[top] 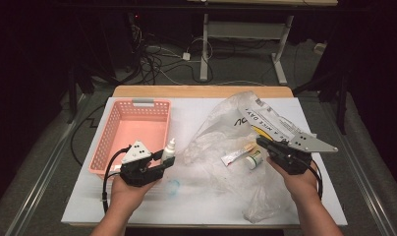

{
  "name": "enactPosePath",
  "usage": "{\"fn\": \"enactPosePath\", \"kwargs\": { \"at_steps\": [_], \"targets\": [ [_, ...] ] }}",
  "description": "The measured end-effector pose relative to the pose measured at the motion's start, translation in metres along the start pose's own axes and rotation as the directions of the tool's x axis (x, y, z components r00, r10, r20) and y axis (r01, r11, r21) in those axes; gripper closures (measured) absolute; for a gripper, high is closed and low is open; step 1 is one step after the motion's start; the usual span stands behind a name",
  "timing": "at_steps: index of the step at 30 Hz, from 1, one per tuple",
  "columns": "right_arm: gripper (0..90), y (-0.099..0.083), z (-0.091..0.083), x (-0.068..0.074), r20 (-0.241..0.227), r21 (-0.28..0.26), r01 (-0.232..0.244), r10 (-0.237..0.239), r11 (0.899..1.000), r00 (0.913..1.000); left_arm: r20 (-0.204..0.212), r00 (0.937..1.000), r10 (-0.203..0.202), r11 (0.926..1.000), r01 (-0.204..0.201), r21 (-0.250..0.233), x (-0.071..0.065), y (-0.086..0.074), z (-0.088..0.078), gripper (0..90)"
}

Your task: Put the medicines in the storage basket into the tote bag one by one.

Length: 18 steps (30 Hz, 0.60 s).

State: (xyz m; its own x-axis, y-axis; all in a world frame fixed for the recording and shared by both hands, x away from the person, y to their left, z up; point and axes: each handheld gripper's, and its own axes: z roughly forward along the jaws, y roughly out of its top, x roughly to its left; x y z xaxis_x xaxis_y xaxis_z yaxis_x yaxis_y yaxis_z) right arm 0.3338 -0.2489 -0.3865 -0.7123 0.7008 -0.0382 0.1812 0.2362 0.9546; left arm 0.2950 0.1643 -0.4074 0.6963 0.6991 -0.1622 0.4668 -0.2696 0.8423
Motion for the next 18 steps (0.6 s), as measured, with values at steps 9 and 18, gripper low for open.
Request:
{"fn": "enactPosePath", "kwargs": {
  "at_steps": [9,18],
  "targets": [
    [90.0,0.000,0.000,0.001,-0.002,0.001,0.000,0.000,1.000,1.0000,0.063,0.9970,0.046,0.9982,-0.048,0.036,-0.021,-0.002,0.019,58.1],
    [90.0,0.000,0.001,0.002,-0.005,0.003,0.002,-0.002,1.000,1.0000,0.116,0.9899,0.082,0.9935,-0.090,0.069,-0.040,-0.004,0.043,58.0]
  ]
}}
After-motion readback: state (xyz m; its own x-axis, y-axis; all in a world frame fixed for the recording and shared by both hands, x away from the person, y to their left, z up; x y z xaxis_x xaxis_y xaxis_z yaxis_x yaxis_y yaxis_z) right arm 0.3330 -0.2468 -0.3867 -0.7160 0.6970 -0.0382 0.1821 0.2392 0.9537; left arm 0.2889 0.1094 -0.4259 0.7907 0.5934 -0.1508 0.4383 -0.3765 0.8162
